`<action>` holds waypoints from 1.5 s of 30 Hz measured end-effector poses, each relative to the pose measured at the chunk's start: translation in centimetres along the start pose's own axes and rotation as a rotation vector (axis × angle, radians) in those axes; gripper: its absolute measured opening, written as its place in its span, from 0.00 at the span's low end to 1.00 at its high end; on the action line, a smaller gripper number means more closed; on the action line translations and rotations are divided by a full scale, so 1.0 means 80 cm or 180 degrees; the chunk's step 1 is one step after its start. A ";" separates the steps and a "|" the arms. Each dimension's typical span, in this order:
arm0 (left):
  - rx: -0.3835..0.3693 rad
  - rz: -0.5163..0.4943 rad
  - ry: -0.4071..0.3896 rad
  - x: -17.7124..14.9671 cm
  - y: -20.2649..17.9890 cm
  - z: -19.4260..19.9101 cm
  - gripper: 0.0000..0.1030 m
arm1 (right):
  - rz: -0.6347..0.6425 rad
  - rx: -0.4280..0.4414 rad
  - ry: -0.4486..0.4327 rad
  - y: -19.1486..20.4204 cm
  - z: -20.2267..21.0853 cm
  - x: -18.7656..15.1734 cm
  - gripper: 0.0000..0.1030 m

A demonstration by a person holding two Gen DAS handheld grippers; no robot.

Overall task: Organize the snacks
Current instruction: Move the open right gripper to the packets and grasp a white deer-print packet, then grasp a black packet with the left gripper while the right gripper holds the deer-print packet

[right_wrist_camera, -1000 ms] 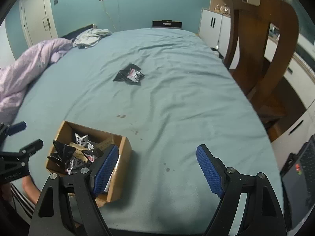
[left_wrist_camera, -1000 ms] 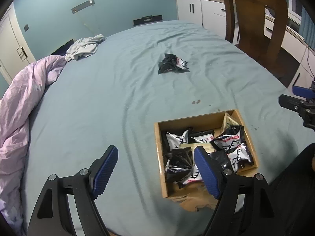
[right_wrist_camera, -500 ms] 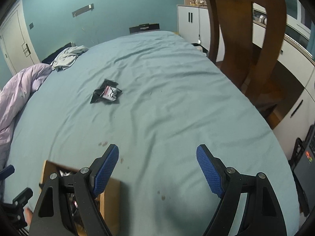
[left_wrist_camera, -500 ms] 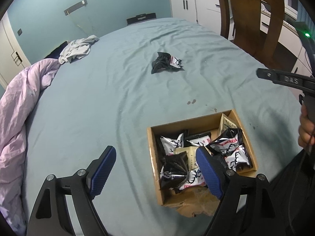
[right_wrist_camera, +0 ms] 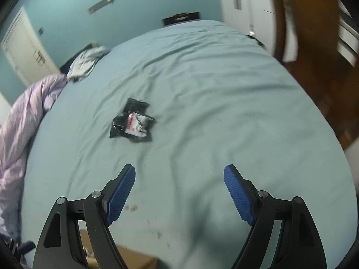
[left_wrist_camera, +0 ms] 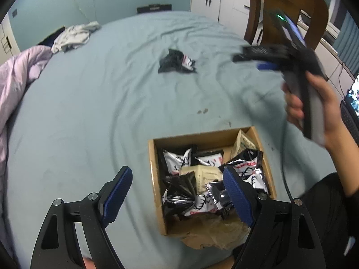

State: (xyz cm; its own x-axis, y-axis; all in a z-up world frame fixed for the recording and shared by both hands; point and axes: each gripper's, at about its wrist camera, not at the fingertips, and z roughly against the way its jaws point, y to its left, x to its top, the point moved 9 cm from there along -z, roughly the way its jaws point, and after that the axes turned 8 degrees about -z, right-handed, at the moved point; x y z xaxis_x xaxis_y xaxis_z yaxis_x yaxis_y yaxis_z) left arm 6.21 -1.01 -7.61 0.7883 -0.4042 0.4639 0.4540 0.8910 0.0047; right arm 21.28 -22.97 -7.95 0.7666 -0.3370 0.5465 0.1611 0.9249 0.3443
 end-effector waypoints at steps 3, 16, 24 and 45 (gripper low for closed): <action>-0.0009 -0.0011 0.0060 -0.001 0.002 -0.007 0.82 | 0.0180 0.0035 0.0134 0.027 -0.044 0.021 0.78; -0.0092 0.0022 0.0206 -0.003 0.006 -0.030 0.82 | 0.0207 0.0357 0.0579 0.085 -0.197 0.057 0.48; 0.0004 0.0065 0.0144 0.007 0.013 -0.027 0.82 | -0.0036 0.0607 0.0425 0.066 -0.165 0.072 0.24; 0.0275 0.0058 -0.0049 0.037 0.044 -0.020 0.82 | -0.0348 0.0940 0.0180 0.014 0.102 -0.047 0.24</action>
State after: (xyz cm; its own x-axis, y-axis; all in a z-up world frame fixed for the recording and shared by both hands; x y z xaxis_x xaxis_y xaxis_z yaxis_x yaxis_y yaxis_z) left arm 10.78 0.59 -7.61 0.7893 -0.3852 0.4782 0.4018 0.9129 0.0721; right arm 13.53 -22.11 -3.40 0.7893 -0.4137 0.4537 0.0634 0.7899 0.6100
